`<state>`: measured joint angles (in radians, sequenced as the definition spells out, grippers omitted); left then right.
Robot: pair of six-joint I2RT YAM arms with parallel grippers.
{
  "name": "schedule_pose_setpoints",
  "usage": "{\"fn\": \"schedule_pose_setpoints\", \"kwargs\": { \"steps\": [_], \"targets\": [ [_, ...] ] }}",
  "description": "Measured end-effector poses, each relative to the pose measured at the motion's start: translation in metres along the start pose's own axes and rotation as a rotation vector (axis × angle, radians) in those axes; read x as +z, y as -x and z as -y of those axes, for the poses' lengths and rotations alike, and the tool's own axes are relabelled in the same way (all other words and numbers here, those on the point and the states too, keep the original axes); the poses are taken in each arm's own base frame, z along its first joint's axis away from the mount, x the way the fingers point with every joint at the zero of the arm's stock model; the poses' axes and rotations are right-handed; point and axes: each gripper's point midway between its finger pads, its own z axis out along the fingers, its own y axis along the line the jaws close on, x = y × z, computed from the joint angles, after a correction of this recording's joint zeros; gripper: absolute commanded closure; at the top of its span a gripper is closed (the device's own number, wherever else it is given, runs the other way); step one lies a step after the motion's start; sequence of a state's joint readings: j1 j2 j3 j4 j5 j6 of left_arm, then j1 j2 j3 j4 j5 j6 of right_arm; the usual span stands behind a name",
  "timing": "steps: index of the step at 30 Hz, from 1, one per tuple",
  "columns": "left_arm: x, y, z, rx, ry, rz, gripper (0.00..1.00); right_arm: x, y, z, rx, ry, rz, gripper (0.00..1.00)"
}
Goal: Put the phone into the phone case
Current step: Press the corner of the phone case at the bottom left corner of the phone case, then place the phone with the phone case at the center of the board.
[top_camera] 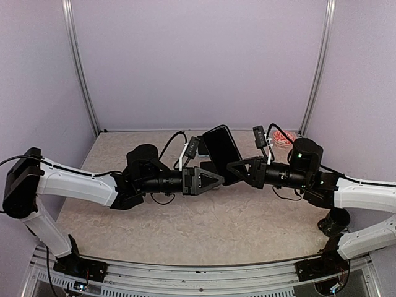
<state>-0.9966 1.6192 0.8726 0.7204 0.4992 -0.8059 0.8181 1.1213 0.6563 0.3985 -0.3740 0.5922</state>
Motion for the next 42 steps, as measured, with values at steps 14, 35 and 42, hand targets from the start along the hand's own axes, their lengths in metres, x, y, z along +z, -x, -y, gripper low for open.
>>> {"fn": "schedule_pose_setpoints", "kwargs": {
  "steps": [14,35,42],
  "targets": [
    [-0.028,0.033,-0.023,0.029,0.121,0.151,0.23,-0.005,-0.038,0.014,0.167,-0.022,-0.084,1.0],
    [-0.054,0.04,-0.036,0.026,0.224,0.246,0.23,-0.02,-0.128,0.06,0.554,-0.253,-0.156,1.0],
    [-0.07,0.043,-0.035,0.027,0.261,0.284,0.23,-0.014,-0.158,0.083,0.695,-0.389,-0.162,1.0]
  ]
}}
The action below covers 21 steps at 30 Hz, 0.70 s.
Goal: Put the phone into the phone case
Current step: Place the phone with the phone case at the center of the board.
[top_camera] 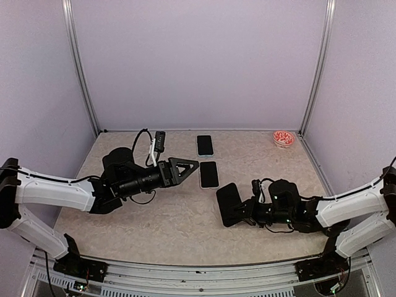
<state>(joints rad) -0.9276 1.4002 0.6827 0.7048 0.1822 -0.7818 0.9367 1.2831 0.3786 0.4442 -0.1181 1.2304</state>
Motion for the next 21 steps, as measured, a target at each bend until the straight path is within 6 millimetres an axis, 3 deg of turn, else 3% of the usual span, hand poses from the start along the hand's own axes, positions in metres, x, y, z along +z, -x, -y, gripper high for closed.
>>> {"fn": "schedule_pose_setpoints", "kwargs": {
  "steps": [6,12,21],
  "targets": [
    [-0.012,0.01,0.0,0.003,0.016,0.035,0.23,0.023,-0.012,0.027,0.079,-0.102,-0.012,1.0],
    [-0.022,0.014,-0.005,0.004,0.033,0.053,0.23,0.049,-0.016,0.017,0.111,-0.095,-0.016,1.0],
    [-0.028,0.018,-0.01,0.004,0.045,0.067,0.23,0.067,-0.026,0.019,0.182,-0.065,0.02,1.0]
  ]
}}
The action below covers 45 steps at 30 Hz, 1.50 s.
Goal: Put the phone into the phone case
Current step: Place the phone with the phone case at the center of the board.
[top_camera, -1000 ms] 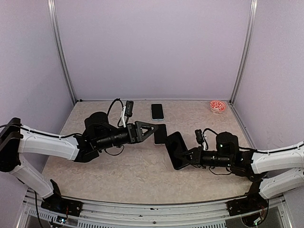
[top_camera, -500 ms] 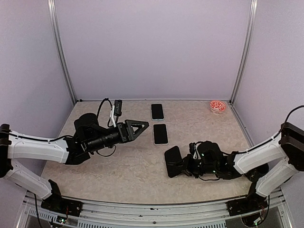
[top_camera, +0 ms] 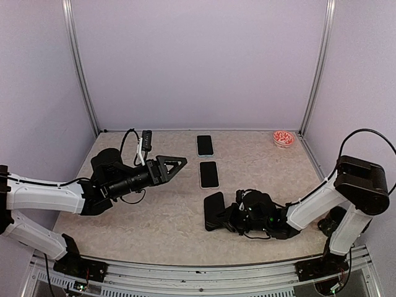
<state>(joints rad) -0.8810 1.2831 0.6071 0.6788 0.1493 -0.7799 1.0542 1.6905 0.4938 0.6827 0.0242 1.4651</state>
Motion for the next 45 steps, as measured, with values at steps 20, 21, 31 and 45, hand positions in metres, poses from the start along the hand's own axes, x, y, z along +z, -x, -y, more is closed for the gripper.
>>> {"fn": "schedule_pose_setpoints", "kwargs": {
  "steps": [20,21,31,45],
  "targets": [
    [-0.001,-0.003,-0.004,-0.004,0.007,-0.005,0.22,0.01,-0.009,0.002,0.028,-0.003,-0.018,0.71],
    [-0.001,-0.003,-0.004,-0.004,0.006,-0.005,0.22,0.009,-0.009,0.002,0.025,-0.009,-0.018,0.71],
    [0.0,-0.003,-0.004,-0.007,0.005,-0.006,0.22,0.002,-0.006,-0.007,-0.021,-0.066,-0.023,0.62],
    [0.0,-0.002,-0.003,-0.009,0.0,-0.001,0.23,-0.012,-0.003,0.016,-0.083,-0.227,-0.017,0.41]
  ]
}}
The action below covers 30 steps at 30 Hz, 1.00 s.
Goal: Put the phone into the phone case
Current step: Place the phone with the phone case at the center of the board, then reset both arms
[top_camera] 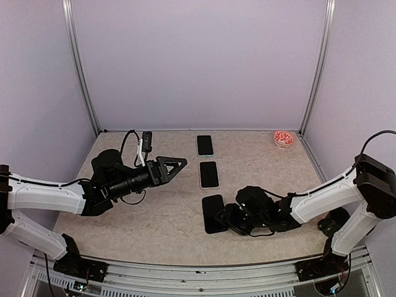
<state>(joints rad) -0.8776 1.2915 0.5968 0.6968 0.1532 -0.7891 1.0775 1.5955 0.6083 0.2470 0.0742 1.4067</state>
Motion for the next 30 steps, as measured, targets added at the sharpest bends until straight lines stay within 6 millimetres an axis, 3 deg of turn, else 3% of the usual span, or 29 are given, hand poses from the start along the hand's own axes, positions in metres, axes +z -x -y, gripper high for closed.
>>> {"fn": "schedule_pose_setpoints", "kwargs": {
  "steps": [7,10,13,18,21,24,27,30],
  "targets": [
    [0.0,0.001,0.001,0.001,-0.004,0.005,0.19,-0.011,0.012,0.0,-0.062,-0.061,0.051,0.26],
    [0.0,0.001,0.0,0.005,-0.001,0.005,0.09,-0.014,0.015,-0.001,-0.099,-0.078,0.057,0.19],
    [-0.001,0.001,-0.006,0.015,0.028,0.002,0.01,-0.017,0.017,0.002,-0.148,-0.107,0.06,0.02],
    [-0.014,0.015,-0.022,0.058,0.146,0.034,0.01,-0.04,0.042,-0.012,-0.28,-0.133,0.168,0.0],
    [-0.021,0.035,-0.025,0.098,0.23,0.078,0.01,-0.068,0.075,-0.033,-0.355,-0.112,0.298,0.01],
    [-0.027,0.057,-0.028,0.134,0.318,0.129,0.01,-0.098,0.125,-0.041,-0.389,-0.107,0.43,0.01],
    [-0.037,0.072,-0.04,0.161,0.431,0.166,0.01,-0.128,0.191,-0.025,-0.384,-0.159,0.574,0.01],
    [-0.049,0.082,-0.063,0.188,0.562,0.189,0.01,-0.148,0.236,0.0,-0.424,-0.253,0.653,0.01]
  ]
}}
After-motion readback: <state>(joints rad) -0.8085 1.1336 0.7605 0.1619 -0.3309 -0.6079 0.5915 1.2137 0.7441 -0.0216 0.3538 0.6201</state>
